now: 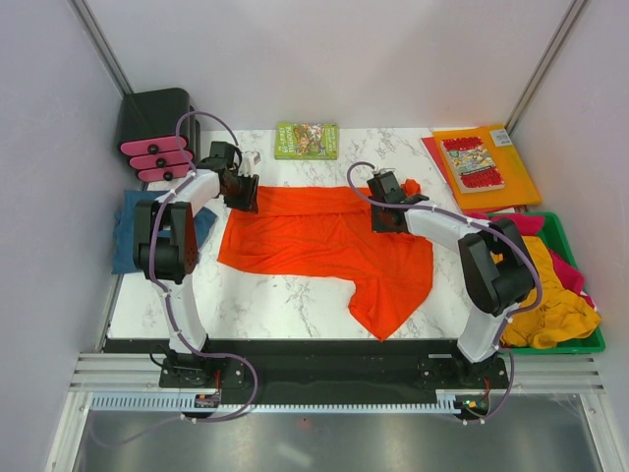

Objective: Fold and stack the t-shirts
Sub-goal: Fold the flattened tshirt in 1/3 of the way

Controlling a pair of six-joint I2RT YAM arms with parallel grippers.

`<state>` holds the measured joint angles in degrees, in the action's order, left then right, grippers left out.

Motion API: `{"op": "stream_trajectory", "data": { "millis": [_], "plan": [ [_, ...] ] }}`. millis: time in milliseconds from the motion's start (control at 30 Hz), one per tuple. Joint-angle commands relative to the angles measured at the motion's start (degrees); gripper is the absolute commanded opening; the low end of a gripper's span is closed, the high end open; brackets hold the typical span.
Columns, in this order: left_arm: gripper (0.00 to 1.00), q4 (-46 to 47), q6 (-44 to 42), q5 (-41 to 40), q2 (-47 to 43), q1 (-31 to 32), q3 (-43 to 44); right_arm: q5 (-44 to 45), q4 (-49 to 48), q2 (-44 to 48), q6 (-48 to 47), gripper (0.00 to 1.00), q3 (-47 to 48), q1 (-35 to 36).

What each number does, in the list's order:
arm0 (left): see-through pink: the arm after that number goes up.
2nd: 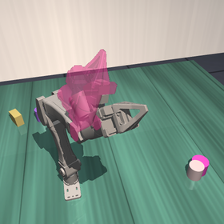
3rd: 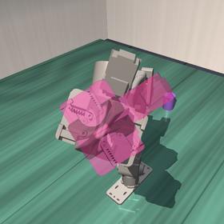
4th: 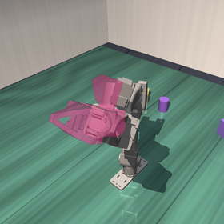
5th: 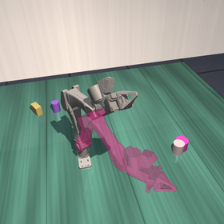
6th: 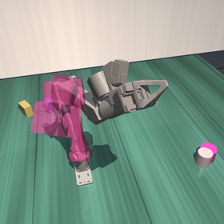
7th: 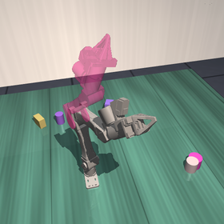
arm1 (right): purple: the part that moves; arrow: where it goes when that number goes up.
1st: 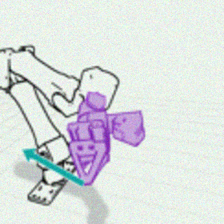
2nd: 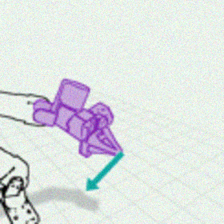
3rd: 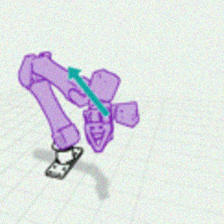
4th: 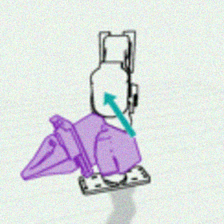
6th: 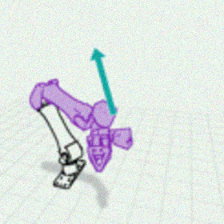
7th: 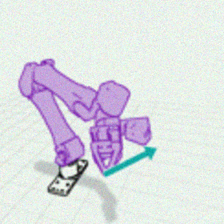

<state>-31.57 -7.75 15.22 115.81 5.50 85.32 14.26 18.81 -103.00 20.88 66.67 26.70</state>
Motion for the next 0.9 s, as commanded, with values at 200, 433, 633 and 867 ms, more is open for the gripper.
{"op": "stream_trajectory", "data": {
  "millis": [200, 433, 633, 867],
  "plan": [
    [0.42, 0.8, 0.3, 0.0, 1.2, 0.7, 0.8, 3.2, 1.8, 1.7, 1.0, 0.45, 0.6, 0.3],
    [0.45, 0.8, 0.8, 0.8, 0.4, 0.8, 2.8, 9.6, -2.1, 3.9, 5.7, 0.52, 6.8, -2.2],
    [0.44, -0.5, 0.9, 0.0, 4.7, 1.0, 8.2, 9.4, 4.1, -10.3, 5.0, 0.29, 22.0, -5.1],
    [0.43, -4.0, 1.2, -1.3, 11.4, 1.5, 13.9, 9.6, 6.1, -20.7, 6.5, 0.20, 30.4, -7.7]
  ]
}}
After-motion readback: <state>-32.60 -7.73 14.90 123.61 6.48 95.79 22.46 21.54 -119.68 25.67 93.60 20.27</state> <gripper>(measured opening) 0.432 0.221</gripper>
